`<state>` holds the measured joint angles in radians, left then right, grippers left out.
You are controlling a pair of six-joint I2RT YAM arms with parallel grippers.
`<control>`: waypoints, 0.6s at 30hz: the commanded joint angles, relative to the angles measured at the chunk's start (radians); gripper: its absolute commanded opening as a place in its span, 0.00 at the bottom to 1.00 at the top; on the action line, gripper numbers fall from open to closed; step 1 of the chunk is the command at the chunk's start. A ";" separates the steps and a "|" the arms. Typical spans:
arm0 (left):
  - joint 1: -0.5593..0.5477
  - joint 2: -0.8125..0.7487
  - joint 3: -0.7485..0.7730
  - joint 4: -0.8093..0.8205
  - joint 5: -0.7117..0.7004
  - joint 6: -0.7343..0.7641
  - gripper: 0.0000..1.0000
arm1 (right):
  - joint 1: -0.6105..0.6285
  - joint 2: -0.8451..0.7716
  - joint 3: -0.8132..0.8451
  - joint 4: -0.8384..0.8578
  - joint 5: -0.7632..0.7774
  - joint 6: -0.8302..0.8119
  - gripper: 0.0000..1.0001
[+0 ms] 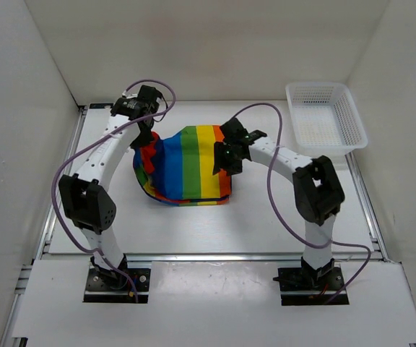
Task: Fold and stack the shorts
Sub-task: Fold the shorts
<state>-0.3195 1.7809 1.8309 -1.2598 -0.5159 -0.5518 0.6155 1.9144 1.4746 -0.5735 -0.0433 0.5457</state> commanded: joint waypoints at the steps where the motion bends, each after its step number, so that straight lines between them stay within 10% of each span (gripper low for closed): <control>1: 0.007 -0.015 0.053 -0.047 -0.055 -0.020 0.10 | -0.023 0.086 0.114 0.004 -0.011 -0.032 0.59; 5: 0.007 -0.015 0.093 -0.056 -0.065 -0.010 0.10 | -0.075 0.141 0.151 -0.014 0.034 0.008 0.45; 18: 0.007 0.026 0.139 -0.075 -0.075 0.029 0.10 | -0.117 0.205 0.159 0.001 0.024 -0.012 0.51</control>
<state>-0.3141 1.8111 1.9202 -1.3327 -0.5541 -0.5396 0.5087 2.0789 1.5955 -0.5800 0.0509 0.5468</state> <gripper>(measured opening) 0.225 0.519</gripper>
